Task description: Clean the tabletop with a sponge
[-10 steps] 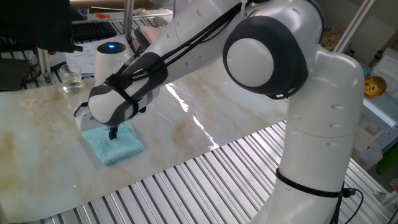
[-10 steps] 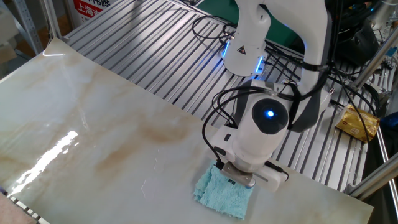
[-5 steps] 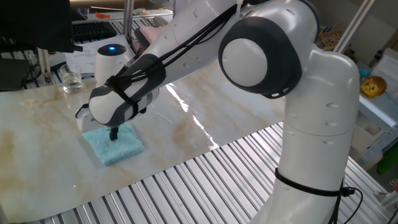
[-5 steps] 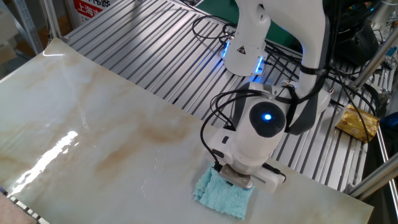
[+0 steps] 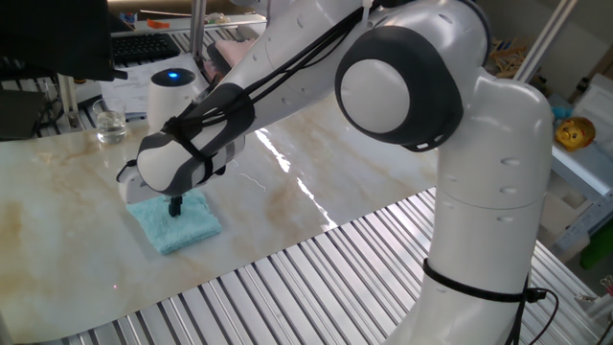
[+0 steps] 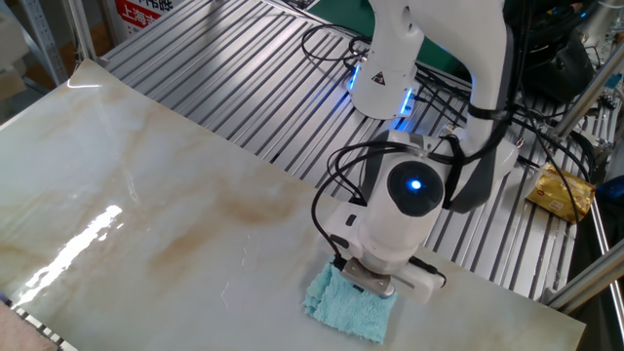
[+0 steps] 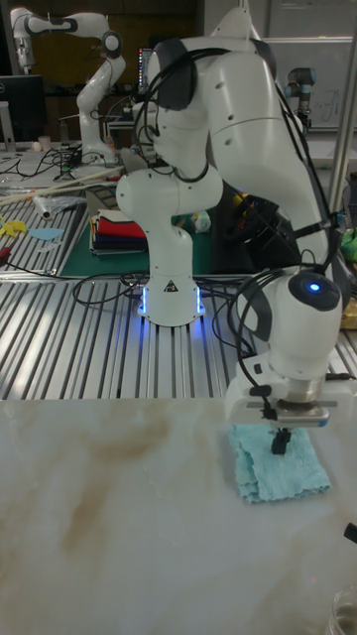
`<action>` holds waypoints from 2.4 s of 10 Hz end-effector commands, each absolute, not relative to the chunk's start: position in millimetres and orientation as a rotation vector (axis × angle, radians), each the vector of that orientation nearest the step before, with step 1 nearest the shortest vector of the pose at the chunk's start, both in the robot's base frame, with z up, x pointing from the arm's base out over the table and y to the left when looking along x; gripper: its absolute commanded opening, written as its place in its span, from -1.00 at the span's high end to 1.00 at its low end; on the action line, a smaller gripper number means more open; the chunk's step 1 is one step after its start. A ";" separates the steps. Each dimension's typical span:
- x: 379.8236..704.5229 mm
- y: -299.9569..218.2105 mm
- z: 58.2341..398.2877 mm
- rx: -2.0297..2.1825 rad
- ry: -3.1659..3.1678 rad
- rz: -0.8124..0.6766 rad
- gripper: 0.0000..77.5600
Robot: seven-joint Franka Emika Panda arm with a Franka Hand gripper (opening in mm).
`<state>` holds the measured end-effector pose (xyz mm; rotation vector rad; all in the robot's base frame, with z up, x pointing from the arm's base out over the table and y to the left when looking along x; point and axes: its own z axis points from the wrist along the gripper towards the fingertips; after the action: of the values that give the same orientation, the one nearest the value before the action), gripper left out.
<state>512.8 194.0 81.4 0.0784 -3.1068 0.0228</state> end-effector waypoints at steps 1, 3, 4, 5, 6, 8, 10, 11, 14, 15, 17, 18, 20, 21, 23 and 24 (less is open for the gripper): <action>512.3 197.6 85.2 0.049 -3.112 0.019 1.00; 512.2 197.4 85.8 0.056 -3.111 0.023 1.00; 512.2 197.4 85.8 0.059 -3.111 0.027 1.00; 512.2 197.4 85.8 0.059 -3.111 0.028 1.00; 512.2 197.4 85.8 0.059 -3.111 0.028 -0.99; 512.2 197.4 85.8 0.059 -3.111 0.028 -0.99; 512.2 197.4 85.8 0.059 -3.111 0.028 -0.99; 512.2 197.4 85.8 0.059 -3.111 0.028 -0.99; 512.2 197.4 85.8 0.059 -3.111 0.028 -0.99; 512.2 197.4 85.8 0.059 -3.111 0.028 -0.99; 512.2 197.4 85.8 0.059 -3.111 0.028 -0.99; 512.2 197.4 85.8 0.059 -3.111 0.028 -0.99; 513.5 200.1 78.2 0.078 -3.107 0.053 -0.99; 514.2 198.7 77.0 0.081 -3.103 0.053 -0.99; 515.0 198.1 74.1 0.080 -3.104 0.052 -0.99; 515.1 198.2 73.9 0.078 -3.104 0.051 -0.99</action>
<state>514.1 198.0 73.0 0.0778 -3.1018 0.0513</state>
